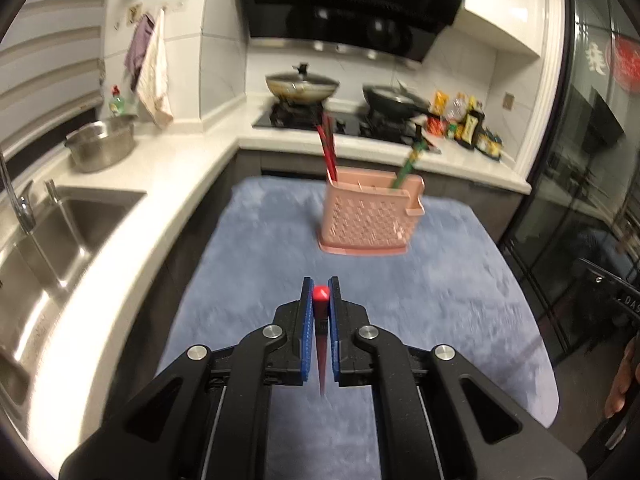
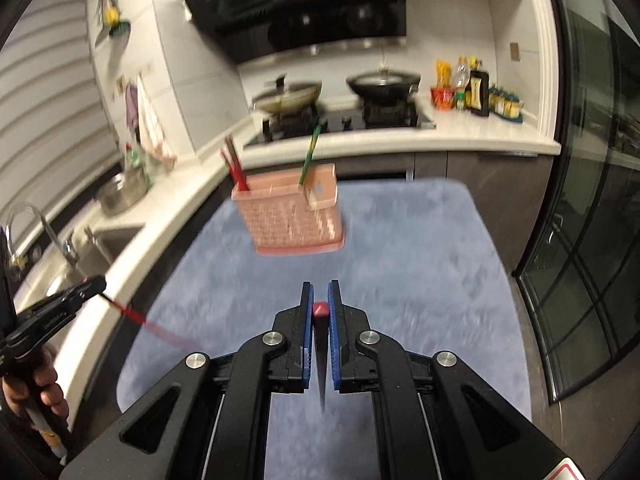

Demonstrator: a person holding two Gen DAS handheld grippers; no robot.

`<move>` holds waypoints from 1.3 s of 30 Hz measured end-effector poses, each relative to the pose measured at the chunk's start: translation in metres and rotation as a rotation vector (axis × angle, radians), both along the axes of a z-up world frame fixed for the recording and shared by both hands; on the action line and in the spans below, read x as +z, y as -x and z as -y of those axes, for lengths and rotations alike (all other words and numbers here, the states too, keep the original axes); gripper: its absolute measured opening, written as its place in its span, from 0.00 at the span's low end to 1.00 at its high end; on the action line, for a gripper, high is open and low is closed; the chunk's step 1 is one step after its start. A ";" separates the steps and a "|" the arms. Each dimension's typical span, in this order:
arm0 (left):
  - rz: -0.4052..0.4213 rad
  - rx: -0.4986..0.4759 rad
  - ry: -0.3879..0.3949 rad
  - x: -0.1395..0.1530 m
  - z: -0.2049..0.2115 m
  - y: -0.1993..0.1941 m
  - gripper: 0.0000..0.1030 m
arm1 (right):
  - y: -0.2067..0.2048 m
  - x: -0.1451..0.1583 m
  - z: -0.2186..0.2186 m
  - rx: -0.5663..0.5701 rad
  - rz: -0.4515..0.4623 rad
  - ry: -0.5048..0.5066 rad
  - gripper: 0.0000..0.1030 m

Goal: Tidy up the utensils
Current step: 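Lift both chopsticks and lower them tip-first into the pink holder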

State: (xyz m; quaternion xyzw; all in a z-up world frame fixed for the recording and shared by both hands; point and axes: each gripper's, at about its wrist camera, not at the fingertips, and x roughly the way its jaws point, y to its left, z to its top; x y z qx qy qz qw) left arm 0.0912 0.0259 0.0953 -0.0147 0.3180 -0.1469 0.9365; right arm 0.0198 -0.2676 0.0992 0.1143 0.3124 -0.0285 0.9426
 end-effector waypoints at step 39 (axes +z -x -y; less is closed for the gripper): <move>0.232 -0.032 0.101 0.111 0.089 -0.234 0.07 | -0.267 0.106 0.012 0.079 0.250 -0.071 0.07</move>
